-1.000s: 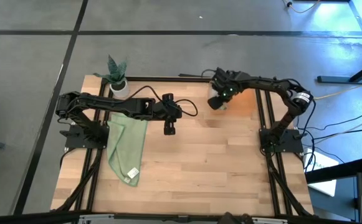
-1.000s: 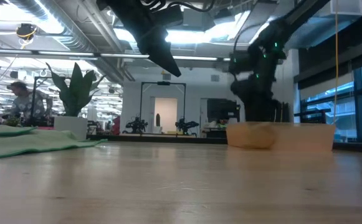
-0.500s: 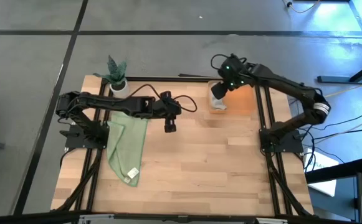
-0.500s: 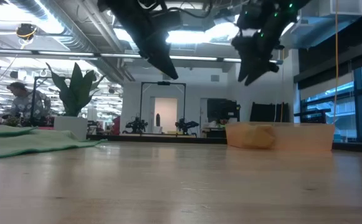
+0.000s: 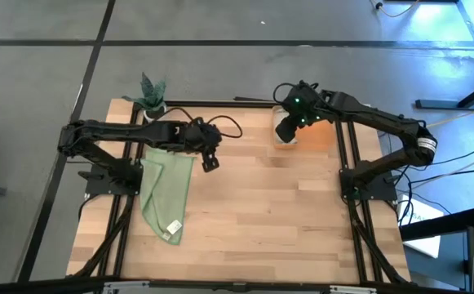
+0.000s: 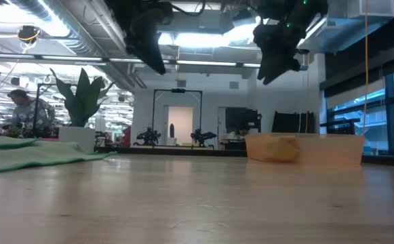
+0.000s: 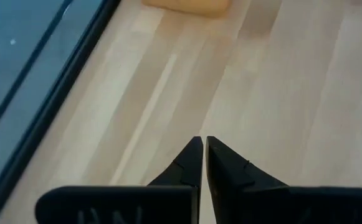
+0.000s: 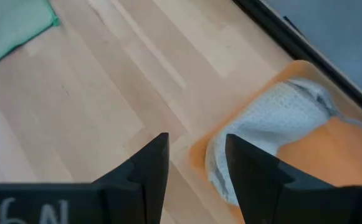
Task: Roll microfiber towels into tight, uniform cylinder then place into a basket
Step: Put the gray microfiber towel into the orange bin
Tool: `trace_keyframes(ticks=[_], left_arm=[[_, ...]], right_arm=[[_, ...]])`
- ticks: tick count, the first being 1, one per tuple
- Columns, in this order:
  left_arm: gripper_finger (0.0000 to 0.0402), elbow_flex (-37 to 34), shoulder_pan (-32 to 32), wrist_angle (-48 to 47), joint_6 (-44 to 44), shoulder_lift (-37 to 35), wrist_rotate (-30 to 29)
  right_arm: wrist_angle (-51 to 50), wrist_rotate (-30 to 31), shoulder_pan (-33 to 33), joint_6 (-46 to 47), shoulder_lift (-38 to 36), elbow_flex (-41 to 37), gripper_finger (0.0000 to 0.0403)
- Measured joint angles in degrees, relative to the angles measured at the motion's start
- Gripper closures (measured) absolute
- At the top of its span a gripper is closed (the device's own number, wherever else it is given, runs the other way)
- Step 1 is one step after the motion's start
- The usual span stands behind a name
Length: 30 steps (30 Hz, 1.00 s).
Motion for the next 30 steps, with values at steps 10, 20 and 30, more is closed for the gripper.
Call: trace_keyframes(ticks=[10,20,30], left_arm=[[0.0388,0.0,-1.6,-3.5,-2.7,-0.9,0.0],[0.0388,0.0,-1.9,-3.4,-2.7,-0.8,0.0],[0.0388,0.0,-1.9,-3.4,-3.2,-0.8,0.0]], right_arm=[[5.8,2.1,-6.5,8.9,5.1,-8.3,0.0244],[8.2,3.0,-14.2,8.3,17.1,-9.6,0.0244],[10.7,-4.6,-13.1,5.6,23.4,-9.2,0.0244]])
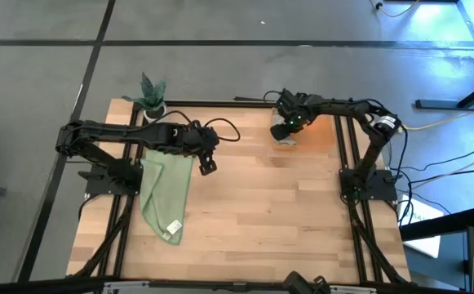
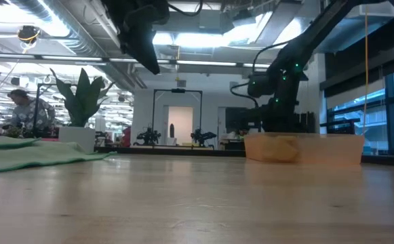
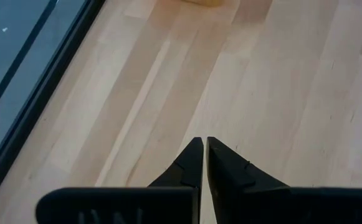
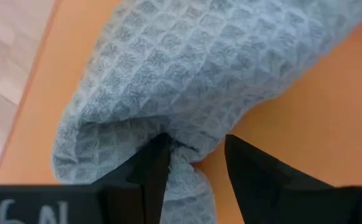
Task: Roll microfiber towels into tight, uniform cylinder then place into a basket
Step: Put the gray microfiber towel into the orange bin
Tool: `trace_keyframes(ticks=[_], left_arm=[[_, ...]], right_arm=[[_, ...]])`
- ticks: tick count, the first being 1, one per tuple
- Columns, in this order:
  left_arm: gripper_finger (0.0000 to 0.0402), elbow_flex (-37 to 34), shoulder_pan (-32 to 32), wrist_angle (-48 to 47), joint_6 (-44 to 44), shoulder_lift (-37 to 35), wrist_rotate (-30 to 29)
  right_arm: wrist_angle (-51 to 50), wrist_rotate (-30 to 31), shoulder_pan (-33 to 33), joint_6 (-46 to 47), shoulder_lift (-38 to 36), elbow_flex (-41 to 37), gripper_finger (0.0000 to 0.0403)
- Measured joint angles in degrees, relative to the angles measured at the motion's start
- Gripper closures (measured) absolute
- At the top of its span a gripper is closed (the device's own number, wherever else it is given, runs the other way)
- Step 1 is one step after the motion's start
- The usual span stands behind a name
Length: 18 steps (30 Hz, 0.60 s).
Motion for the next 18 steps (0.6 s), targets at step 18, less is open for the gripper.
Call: trace_keyframes(ticks=[18], left_arm=[[0.0388,0.0,0.4,0.6,1.4,0.0,-0.1]], right_arm=[[-2.2,2.8,-2.5,-2.6,-3.5,0.0,0.0244]])
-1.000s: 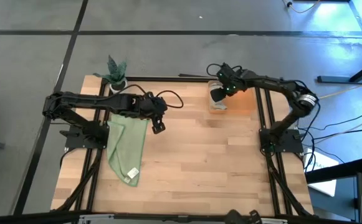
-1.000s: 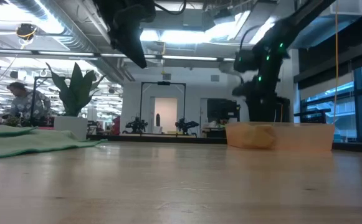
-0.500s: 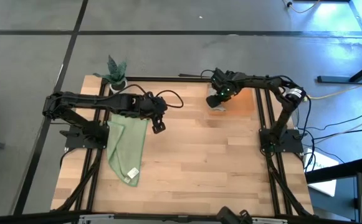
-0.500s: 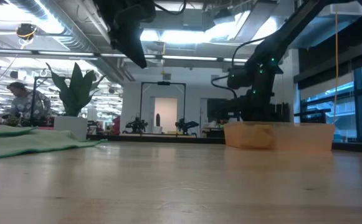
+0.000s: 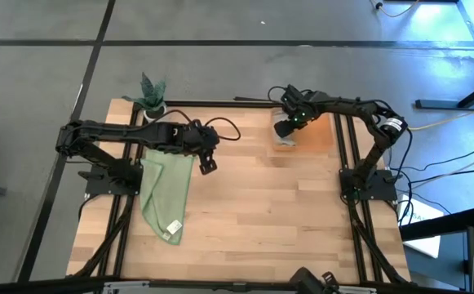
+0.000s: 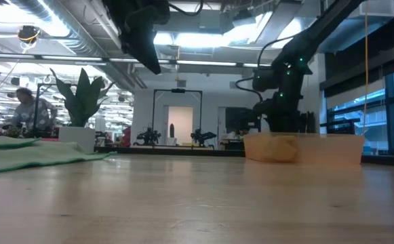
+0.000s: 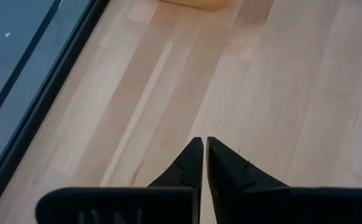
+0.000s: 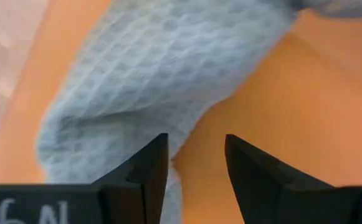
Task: Roll microfiber towels into tight, uniform cylinder then place into a basket
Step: Put the gray microfiber towel into the orange bin
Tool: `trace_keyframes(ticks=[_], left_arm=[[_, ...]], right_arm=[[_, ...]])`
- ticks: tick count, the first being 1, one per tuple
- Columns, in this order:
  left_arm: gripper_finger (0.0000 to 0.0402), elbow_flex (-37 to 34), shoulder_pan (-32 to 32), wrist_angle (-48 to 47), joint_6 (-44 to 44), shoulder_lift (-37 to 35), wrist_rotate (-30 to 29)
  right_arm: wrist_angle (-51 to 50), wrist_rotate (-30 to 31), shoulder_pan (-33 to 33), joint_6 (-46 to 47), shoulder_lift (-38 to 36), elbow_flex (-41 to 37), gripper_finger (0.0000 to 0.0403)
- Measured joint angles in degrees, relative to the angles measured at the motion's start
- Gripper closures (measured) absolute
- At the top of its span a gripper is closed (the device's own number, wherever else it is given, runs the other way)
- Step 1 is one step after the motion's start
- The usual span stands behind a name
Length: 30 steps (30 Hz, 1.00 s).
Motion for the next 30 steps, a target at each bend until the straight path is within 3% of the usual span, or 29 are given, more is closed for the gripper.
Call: trace_keyframes(ticks=[13,23,30], left_arm=[[0.0388,0.0,0.0,-0.1,-1.5,0.0,0.0],[0.0388,0.0,0.0,-0.1,-1.5,0.0,0.0],[0.0388,0.0,0.0,-0.1,-1.5,0.0,0.0]], right_arm=[[1.1,12.6,-1.1,1.3,1.1,0.0,0.0244],[7.4,11.6,-1.0,1.1,3.3,0.0,0.0244],[12.0,6.3,-1.0,-0.2,3.4,0.0,0.0244]])
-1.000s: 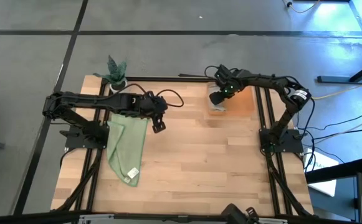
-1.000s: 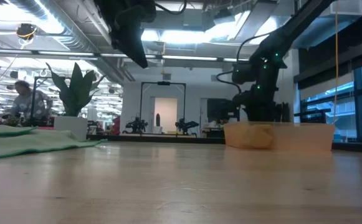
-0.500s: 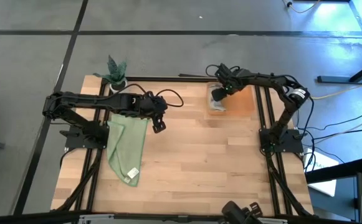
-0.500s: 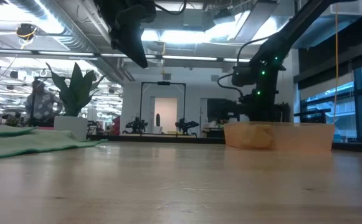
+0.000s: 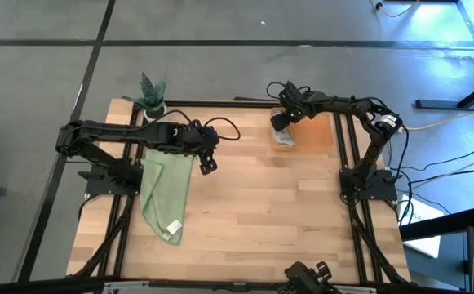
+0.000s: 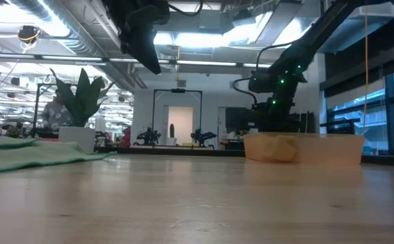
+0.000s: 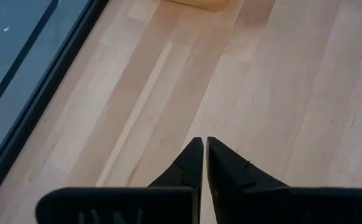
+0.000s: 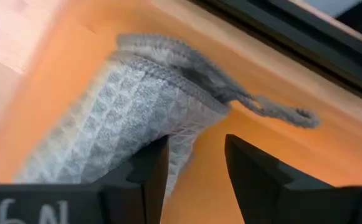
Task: Roll microfiber towels into tight, uniform cylinder then place into a basket
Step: Put the gray microfiber towel into the orange bin, then fold the green microfiber towel
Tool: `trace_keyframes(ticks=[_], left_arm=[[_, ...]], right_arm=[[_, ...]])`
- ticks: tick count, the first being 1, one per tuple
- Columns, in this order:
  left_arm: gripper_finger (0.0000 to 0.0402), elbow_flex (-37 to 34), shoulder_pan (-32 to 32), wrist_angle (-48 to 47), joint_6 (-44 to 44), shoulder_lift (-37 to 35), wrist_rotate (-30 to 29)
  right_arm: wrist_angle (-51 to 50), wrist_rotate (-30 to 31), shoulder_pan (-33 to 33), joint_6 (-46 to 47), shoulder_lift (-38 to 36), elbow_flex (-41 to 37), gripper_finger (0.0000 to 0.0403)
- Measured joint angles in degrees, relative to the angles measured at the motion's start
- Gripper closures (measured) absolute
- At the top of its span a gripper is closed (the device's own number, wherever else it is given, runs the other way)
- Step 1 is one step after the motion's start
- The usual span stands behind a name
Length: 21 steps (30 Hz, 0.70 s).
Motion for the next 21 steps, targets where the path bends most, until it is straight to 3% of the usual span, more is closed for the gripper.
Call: trace_keyframes(ticks=[10,21], left_arm=[[0.0388,0.0,0.0,-0.1,-0.2,0.0,0.0],[0.0388,0.0,0.0,-1.3,-3.0,0.0,0.0]], right_arm=[[-3.5,-0.5,-0.4,-1.7,-1.9,0.0,0.0244],[-5.9,1.1,0.6,-2.8,-19.9,0.0,0.0244]])
